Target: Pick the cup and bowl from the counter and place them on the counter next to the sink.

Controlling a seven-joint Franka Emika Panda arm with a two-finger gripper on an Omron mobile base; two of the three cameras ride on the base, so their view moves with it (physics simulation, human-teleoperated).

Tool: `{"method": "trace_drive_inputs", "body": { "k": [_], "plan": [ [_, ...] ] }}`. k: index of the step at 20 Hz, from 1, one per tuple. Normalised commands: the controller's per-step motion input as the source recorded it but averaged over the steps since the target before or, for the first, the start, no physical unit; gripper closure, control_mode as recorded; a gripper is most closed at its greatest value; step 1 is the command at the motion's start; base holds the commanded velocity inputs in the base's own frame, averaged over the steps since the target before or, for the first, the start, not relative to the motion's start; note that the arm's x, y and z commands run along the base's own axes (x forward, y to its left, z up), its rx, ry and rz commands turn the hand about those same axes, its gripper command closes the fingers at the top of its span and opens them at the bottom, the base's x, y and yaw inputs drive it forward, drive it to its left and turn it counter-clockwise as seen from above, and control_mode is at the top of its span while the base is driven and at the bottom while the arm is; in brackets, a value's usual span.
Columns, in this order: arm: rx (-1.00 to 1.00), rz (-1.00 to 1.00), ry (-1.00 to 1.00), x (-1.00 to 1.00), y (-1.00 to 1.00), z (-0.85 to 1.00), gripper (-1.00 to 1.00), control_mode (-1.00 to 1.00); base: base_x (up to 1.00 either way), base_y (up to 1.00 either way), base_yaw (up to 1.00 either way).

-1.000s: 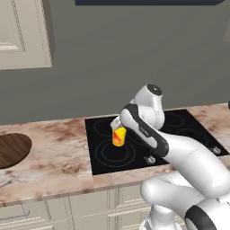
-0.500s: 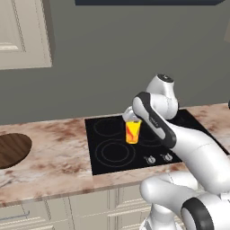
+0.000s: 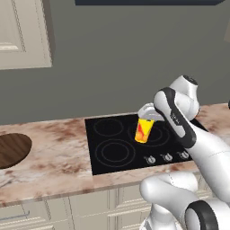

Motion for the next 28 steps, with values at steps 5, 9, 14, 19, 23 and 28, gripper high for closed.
{"method": "trace_drive_inputs", "body": {
  "k": [5,9,14,19,23,28],
  "plan": [
    [0.05,-0.07,0.00,-0.21,-0.34,0.01,1.00,-1.00,0.00,0.00,0.00],
    [0.01,-0.01,0.00,-0.01,-0.06,0.00,1.00,-1.00,0.00,0.00,0.00],
    [0.00,0.00,0.00,0.00,0.00,0.00,1.00,-1.00,0.00,0.00,0.00],
    [0.00,0.00,0.00,0.00,0.00,0.00,1.00,-1.00,0.00,0.00,0.00],
    [0.00,0.00,0.00,0.00,0.00,0.00,1.00,1.00,-0.02,0.00,0.00],
    [0.00,0.00,0.00,0.00,0.00,0.00,1.00,1.00,-0.87,-0.01,0.00]
  ]
}}
